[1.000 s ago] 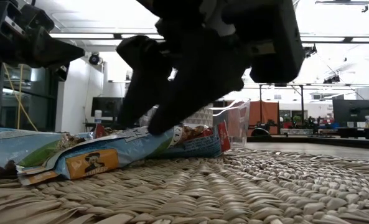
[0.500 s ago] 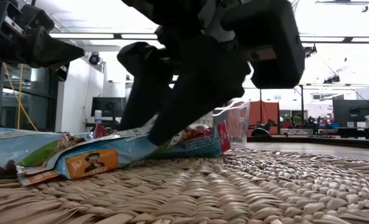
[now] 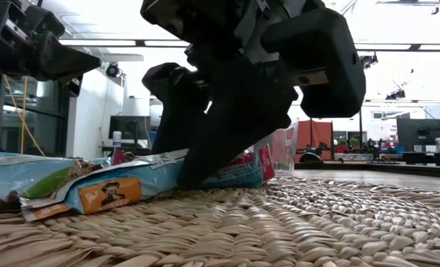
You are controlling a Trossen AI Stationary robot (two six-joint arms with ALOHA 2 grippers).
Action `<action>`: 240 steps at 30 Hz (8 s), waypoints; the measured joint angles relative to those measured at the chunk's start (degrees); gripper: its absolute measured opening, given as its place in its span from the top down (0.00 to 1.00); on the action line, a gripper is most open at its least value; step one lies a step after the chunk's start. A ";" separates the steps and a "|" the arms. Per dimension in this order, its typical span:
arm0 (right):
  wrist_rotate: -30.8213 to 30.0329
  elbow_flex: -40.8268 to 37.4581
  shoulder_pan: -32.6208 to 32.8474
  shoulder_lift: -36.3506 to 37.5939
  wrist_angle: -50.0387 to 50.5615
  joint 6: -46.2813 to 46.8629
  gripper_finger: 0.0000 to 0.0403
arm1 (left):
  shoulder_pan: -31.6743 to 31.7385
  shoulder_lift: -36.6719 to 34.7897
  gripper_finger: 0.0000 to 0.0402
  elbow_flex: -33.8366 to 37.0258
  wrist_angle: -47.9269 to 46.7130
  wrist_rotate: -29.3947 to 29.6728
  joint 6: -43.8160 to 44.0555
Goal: Pick and place Granola Bars by type
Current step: Put the yellow granola bar into the bottom right transparent bin, then put the red granola bar into the bottom left transparent bin
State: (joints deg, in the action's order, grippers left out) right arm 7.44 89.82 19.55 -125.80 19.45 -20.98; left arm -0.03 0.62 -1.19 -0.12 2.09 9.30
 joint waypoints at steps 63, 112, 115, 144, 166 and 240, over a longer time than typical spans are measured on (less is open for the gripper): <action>7.25 0.20 -0.02 20.70 -21.83 34.07 0.81 | 0.00 -0.01 1.00 -0.01 0.00 -0.01 0.01; -34.48 -2.81 37.01 57.53 37.76 86.54 0.81 | 0.00 -0.02 1.00 -0.01 -0.02 0.00 0.02; -34.16 -6.14 39.53 57.51 37.72 91.96 0.81 | 0.01 -0.02 1.00 0.00 -0.02 0.00 0.01; -3.47 -51.29 47.74 57.44 3.08 119.53 0.81 | 0.00 -0.02 1.00 -0.01 -0.02 0.02 0.01; -2.46 -56.19 47.63 57.79 0.59 115.04 0.71 | 0.00 -0.02 1.00 0.00 -0.02 0.02 0.02; -27.58 -55.64 10.86 62.85 -53.72 35.72 0.63 | 0.00 -0.02 1.00 -0.01 -0.01 0.02 0.00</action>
State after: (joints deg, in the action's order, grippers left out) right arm -20.13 34.18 30.41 -62.95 -34.28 14.74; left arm -0.03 0.60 -1.21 -0.14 2.11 9.30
